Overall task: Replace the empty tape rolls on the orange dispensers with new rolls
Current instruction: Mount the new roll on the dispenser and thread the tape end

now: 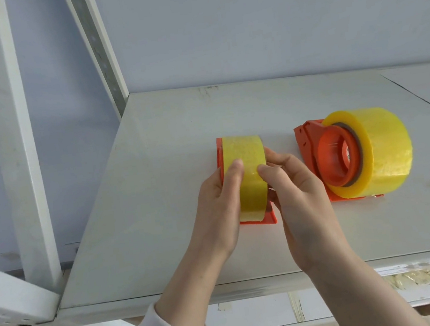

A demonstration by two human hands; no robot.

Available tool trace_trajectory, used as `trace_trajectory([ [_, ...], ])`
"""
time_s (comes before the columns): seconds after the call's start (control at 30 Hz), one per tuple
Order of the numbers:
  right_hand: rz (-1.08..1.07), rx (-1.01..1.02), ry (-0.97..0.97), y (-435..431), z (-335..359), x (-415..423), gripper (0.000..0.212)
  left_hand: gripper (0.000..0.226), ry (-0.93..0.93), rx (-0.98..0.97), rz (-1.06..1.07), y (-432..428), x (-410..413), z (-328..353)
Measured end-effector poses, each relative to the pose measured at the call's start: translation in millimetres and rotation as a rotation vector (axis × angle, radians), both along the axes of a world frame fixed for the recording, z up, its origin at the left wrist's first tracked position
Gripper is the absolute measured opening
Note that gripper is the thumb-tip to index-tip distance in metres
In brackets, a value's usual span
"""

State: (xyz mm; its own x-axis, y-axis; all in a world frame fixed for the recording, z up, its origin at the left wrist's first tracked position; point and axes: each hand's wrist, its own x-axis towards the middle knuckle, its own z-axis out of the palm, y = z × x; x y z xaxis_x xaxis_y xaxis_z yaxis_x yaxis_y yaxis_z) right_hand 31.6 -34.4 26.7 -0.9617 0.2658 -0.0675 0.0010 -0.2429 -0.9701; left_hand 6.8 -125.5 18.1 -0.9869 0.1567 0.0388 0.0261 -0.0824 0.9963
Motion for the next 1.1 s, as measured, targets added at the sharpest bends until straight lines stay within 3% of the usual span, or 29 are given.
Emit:
trace_trajectory([
  [0.17,0.049,0.1,0.045,7,4,-5,0.014,0.04,-0.035,-0.017,-0.001,0,-3,2],
  [0.27,0.041,0.245,0.1,18,10,-9,0.032,0.045,-0.025,-0.031,-0.02,-1,-3,3],
  [0.4,0.074,0.71,0.294,42,25,-8,0.035,0.052,0.001,-0.054,-0.018,-2,-2,1],
  [0.53,0.182,1.028,0.412,51,38,-13,0.017,0.051,-0.007,-0.027,-0.042,-1,-1,2],
  [0.67,0.195,1.173,0.508,51,47,-20,0.009,0.054,-0.019,-0.002,-0.073,-1,-1,3],
  [0.9,0.33,1.443,0.596,48,52,-30,0.016,0.058,-0.042,-0.022,-0.103,-2,-1,3],
  [1.1,0.428,1.464,0.527,45,58,-38,0.012,0.06,-0.06,-0.015,-0.127,-3,-1,4],
])
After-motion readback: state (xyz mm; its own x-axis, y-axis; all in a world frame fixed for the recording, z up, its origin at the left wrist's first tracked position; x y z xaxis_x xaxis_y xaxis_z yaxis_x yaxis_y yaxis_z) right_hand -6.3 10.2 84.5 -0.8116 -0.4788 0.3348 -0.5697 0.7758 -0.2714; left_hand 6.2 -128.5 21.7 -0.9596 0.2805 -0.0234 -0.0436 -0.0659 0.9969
